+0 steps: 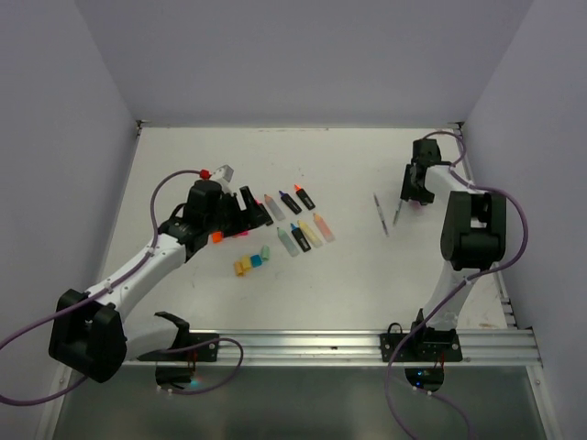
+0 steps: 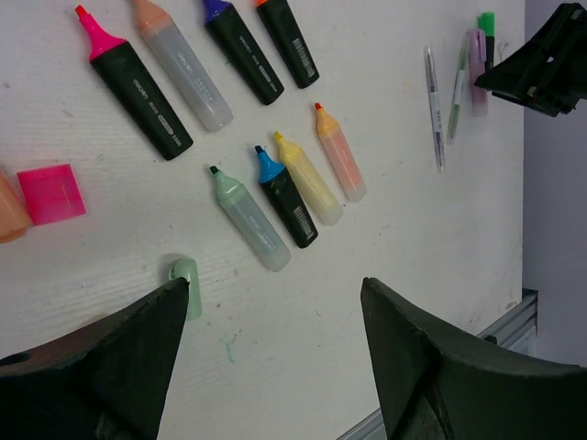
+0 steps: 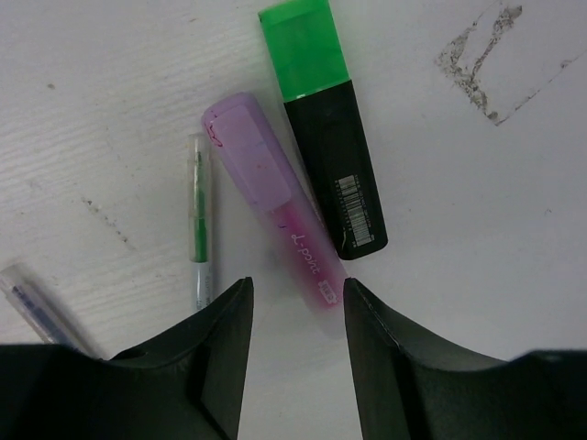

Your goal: Open the pen caps

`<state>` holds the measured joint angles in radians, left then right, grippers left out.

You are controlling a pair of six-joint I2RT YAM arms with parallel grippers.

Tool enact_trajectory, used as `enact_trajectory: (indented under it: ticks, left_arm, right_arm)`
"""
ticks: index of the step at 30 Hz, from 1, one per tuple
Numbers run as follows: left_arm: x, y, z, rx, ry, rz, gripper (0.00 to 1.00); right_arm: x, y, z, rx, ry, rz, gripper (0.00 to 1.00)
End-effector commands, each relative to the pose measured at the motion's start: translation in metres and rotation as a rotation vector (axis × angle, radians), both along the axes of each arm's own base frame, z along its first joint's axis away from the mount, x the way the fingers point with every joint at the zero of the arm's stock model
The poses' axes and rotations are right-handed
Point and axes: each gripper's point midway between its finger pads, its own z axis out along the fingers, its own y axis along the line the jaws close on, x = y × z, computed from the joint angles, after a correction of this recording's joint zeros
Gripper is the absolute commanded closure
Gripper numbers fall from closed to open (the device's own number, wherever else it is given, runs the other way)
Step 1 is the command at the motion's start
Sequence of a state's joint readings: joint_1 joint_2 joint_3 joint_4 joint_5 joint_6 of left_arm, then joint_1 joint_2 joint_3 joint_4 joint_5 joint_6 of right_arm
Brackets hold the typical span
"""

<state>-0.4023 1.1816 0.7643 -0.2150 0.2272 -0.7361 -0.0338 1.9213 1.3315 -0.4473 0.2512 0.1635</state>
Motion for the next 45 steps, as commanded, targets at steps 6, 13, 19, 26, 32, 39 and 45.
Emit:
enact_trajectory:
  ticks: [6, 13, 19, 26, 32, 39, 45]
  left_arm:
    - [0.017, -0.013, 0.026, -0.024, -0.093, -0.049, 0.22]
    - [0.019, -0.015, 0.024, -0.023, -0.086, -0.054, 0.22]
    - [0.019, -0.016, 0.031, -0.022, -0.095, -0.069, 0.22]
    - [0.018, -0.023, 0.038, -0.049, -0.125, -0.085, 0.24]
    - [0.031, -0.028, 0.038, -0.03, -0.126, -0.089, 0.26]
    - [0.055, -0.063, 0.058, -0.159, -0.14, -0.161, 0.3]
    - [0.078, -0.087, 0.077, -0.289, -0.159, -0.161, 0.3]
  right_arm:
    - [0.016, -0.007, -0.009, -0.014, -0.007, 0.01, 0.54]
    - [0.01, -0.006, -0.017, -0.009, 0.026, 0.026, 0.6]
    - [-0.01, -0.008, -0.029, -0.023, 0.095, 0.028, 0.92]
    - [-0.004, 0.003, 0.001, -0.024, -0.051, 0.093, 1.0]
    - [0.003, 0.022, 0.059, -0.053, -0.234, 0.109, 1.0]
    - [-0.027, 0.125, 0.114, 0.026, -0.299, 0.374, 1.0]
    - [-0.065, 0.209, 0.138, 0.151, -0.334, 0.637, 1.0]
